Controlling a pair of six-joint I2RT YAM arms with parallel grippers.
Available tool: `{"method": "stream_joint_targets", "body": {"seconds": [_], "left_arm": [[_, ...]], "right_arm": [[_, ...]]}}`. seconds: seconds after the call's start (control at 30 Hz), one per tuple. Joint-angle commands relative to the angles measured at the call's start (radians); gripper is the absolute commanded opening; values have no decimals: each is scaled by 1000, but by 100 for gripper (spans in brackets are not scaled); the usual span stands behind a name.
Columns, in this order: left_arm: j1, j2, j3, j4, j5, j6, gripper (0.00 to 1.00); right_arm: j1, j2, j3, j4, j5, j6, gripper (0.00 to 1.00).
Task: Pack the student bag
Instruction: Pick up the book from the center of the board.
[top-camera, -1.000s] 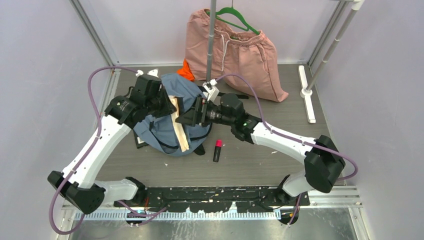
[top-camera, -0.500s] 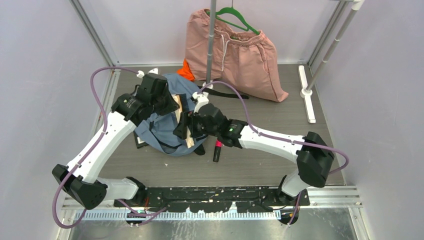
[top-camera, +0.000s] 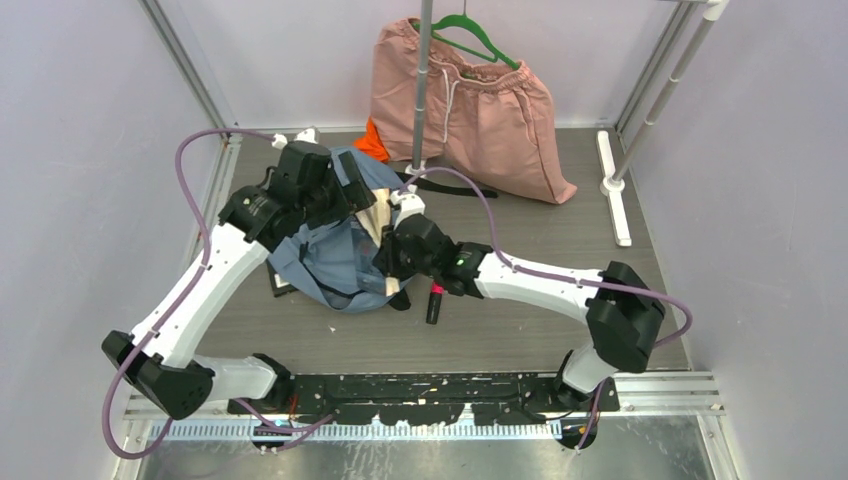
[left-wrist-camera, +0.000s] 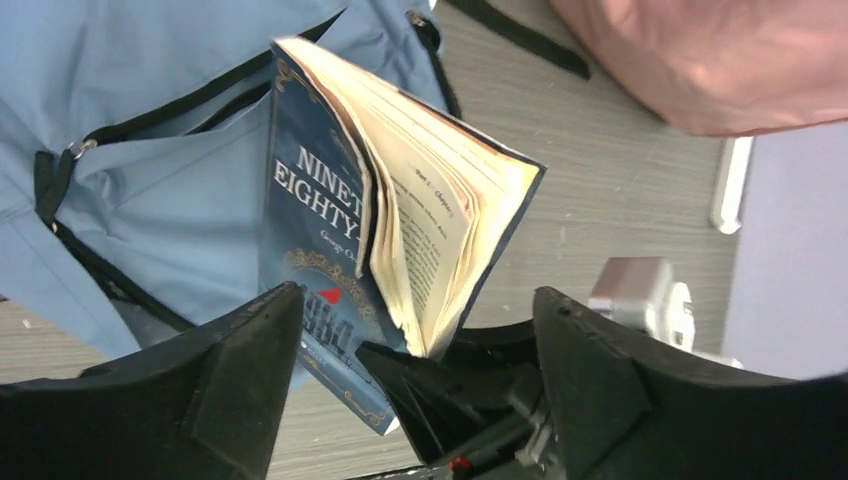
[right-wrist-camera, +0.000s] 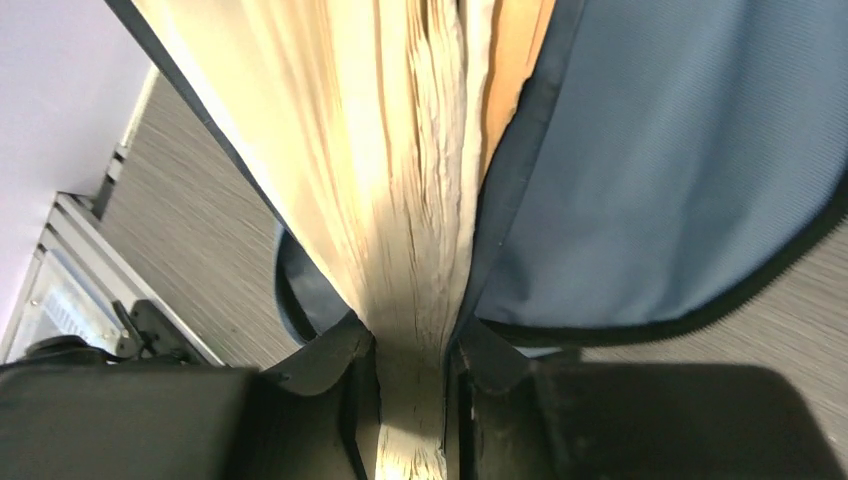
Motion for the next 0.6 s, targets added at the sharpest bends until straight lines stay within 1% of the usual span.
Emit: {"method": "stream_joint_targets", "body": {"seconds": [0.0, 0.03, 0.07, 0.13, 0.2, 0.23, 0.27, 0.3, 0.37, 0.43, 0.47, 0.57], "left_arm": [[7, -54, 102, 16, 12, 135, 94], [19, -57, 121, -12, 17, 165, 98], [38, -61, 136, -29, 38, 205, 99], [102, -81, 137, -37, 151, 246, 100], [202, -108, 95, -16, 331, 258, 100], [249, -124, 64, 5, 441, 258, 99], [284, -140, 27, 35, 594, 253, 98], [314, -157, -10, 71, 708, 245, 99], [335, -181, -92, 159, 916, 212, 99], [337, -187, -174, 277, 1084, 154, 99], [337, -187, -205, 330, 1129, 121, 99], [337, -180, -250, 405, 1169, 87, 99]], "right_arm": [[-94, -183, -40, 49, -71, -67, 1], [-132, -214, -51, 49, -156, -67, 1], [-179, -243, -59, 50, -247, -57, 1], [-281, -307, -89, 93, -447, -14, 1], [-383, -346, -117, 147, -639, 57, 1], [-431, -358, -127, 181, -765, 95, 1], [-468, -365, -127, 206, -854, 135, 1], [-502, -371, -129, 238, -949, 181, 1], [-533, -375, -135, 365, -1109, 289, 1], [-535, -370, -147, 496, -1218, 406, 1], [-536, -367, -165, 605, -1246, 483, 1], [-535, -344, -212, 913, -1301, 721, 1]]}}
